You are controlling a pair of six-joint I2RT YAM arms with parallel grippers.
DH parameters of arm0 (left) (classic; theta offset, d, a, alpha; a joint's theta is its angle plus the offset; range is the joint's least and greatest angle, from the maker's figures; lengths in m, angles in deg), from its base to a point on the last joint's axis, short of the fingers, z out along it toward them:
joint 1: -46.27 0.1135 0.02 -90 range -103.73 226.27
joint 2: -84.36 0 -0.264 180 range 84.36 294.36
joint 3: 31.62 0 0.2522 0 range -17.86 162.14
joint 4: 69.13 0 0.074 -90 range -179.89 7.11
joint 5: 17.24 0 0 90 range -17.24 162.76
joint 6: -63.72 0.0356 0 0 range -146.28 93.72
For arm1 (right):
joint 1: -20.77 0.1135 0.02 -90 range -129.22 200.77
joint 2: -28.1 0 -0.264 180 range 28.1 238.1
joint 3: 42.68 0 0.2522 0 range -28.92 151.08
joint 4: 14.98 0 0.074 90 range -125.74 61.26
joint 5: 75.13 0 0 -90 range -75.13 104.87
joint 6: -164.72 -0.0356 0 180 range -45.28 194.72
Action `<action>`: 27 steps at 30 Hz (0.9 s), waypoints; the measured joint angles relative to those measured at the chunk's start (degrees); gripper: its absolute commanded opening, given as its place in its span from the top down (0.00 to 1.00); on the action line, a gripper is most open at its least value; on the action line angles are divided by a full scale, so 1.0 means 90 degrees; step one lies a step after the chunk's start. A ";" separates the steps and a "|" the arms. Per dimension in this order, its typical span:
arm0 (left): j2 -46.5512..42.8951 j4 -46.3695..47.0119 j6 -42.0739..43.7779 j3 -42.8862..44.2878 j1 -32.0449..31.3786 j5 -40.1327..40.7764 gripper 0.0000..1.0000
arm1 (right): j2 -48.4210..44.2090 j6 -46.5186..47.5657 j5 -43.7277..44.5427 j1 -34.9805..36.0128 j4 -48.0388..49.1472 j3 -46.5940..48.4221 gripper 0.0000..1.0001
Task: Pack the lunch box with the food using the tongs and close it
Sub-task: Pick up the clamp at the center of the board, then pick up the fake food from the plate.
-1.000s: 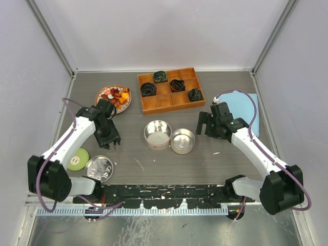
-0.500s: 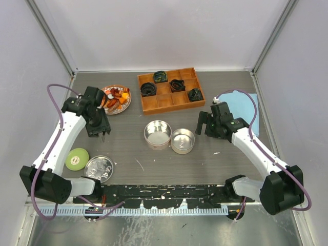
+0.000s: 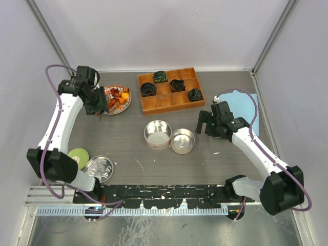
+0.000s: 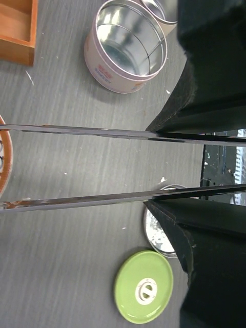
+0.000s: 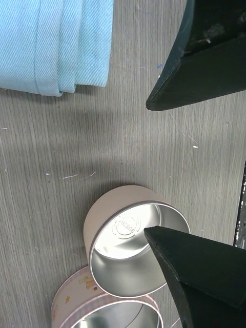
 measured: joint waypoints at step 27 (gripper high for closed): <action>0.2103 0.0947 0.0299 0.1173 0.0775 -0.1066 0.56 | -0.0121 -0.0160 0.0000 0.0000 -0.0209 0.0185 0.00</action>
